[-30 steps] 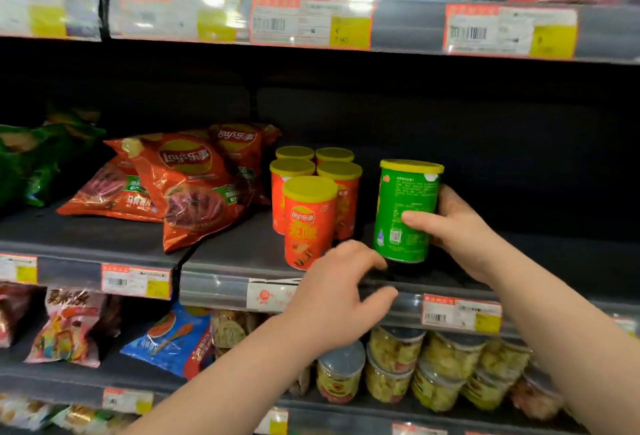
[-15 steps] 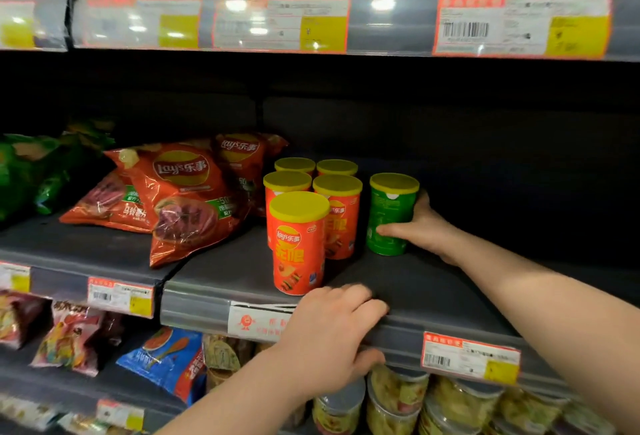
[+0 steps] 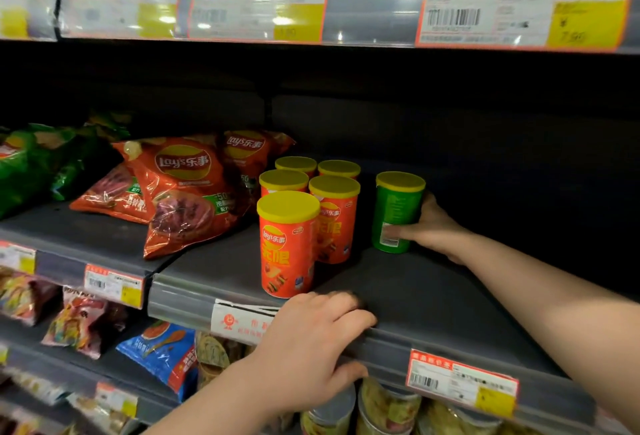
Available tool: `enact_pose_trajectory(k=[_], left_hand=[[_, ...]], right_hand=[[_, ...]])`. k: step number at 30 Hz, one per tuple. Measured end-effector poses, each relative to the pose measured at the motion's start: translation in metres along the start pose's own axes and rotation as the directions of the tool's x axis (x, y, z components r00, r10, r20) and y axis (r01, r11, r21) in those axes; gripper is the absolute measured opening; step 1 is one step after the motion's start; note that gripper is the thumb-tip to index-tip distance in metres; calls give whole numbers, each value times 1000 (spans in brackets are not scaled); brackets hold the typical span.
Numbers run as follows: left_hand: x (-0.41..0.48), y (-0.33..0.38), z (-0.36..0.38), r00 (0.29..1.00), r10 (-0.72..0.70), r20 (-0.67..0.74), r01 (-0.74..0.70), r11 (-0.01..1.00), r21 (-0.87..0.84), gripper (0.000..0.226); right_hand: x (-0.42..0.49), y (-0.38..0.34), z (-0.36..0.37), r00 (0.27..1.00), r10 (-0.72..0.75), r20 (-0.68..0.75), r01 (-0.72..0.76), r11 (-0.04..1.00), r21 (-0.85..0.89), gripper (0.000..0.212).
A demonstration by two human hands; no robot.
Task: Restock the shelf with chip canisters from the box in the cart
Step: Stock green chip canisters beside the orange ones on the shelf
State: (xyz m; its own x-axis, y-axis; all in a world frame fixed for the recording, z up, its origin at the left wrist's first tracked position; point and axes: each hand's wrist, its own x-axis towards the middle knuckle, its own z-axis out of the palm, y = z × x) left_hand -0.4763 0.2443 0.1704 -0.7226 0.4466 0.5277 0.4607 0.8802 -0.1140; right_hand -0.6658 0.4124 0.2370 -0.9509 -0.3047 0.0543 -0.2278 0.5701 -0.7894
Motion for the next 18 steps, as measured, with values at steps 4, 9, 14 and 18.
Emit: enact_pose_trajectory(k=[4,9,14,18], left_hand=[[-1,2,0,1000,-22,9,22,1000,0,51],[-2,6,-1,998,-62,-6,62,998,-3,51],[-2,11,-3,995,-98,-18,98,995,2,51],[-2,15,-5,991,-133,-2,133,991,4,49]], right_hand=[[5,4,-2,998,-7,67,5,1000,30,94],[10,8,-3,999,-34,34,34,999,10,97],[17,8,-4,989,-74,127,74,997,5,91],[22,10,1,996,-81,42,79,997,25,94]])
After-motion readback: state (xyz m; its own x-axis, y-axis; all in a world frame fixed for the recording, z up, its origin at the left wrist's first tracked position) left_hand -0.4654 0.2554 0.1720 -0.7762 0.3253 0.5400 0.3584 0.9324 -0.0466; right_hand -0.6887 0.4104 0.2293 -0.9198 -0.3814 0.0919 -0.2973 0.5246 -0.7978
